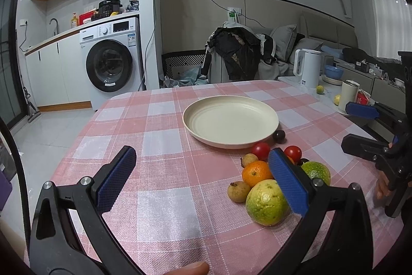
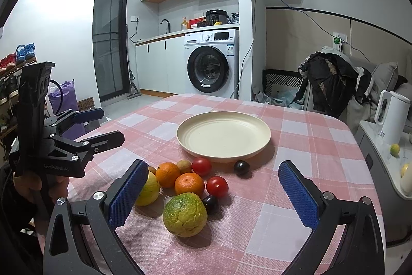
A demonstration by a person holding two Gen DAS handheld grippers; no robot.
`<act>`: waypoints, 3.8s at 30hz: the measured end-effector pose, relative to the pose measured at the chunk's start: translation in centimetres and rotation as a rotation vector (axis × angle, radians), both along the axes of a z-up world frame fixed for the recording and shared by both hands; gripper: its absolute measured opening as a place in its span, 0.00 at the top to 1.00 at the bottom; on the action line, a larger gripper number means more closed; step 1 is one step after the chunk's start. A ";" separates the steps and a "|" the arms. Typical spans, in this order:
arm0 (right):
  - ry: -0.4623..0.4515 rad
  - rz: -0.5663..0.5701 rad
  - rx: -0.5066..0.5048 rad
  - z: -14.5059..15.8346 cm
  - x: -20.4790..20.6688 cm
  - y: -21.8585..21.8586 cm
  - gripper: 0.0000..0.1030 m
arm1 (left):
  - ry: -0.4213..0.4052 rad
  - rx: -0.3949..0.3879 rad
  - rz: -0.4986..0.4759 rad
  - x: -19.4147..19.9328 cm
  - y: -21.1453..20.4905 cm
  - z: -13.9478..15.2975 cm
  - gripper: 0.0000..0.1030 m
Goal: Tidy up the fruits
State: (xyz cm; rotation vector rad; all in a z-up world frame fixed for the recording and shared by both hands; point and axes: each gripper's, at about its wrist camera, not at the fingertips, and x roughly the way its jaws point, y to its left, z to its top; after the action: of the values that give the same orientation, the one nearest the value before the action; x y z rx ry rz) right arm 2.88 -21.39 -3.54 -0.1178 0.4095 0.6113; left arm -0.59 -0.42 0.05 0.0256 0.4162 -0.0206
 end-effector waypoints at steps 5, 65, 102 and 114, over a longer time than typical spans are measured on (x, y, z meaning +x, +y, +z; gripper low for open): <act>-0.002 0.001 -0.002 0.1 -0.2 0.1 0.00 | 0.001 0.002 0.000 0.0 0.0 0.0 0.01; -0.005 0.002 -0.006 0.2 -0.3 0.1 0.00 | 0.010 0.007 -0.018 0.4 -0.4 -0.2 0.01; 0.356 0.021 -0.159 -3.7 2.2 2.3 0.12 | 0.284 -0.023 -0.175 2.4 -2.1 -3.2 0.01; 0.455 0.096 -0.128 -4.7 2.2 2.6 0.32 | 0.323 -0.019 -0.234 2.4 -3.1 -3.4 0.14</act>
State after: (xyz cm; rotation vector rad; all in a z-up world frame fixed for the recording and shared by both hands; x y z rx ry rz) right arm 5.11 -18.78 -8.20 -0.1209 0.8884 0.7068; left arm 1.78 -3.50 -3.35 0.0527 0.7338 -0.2616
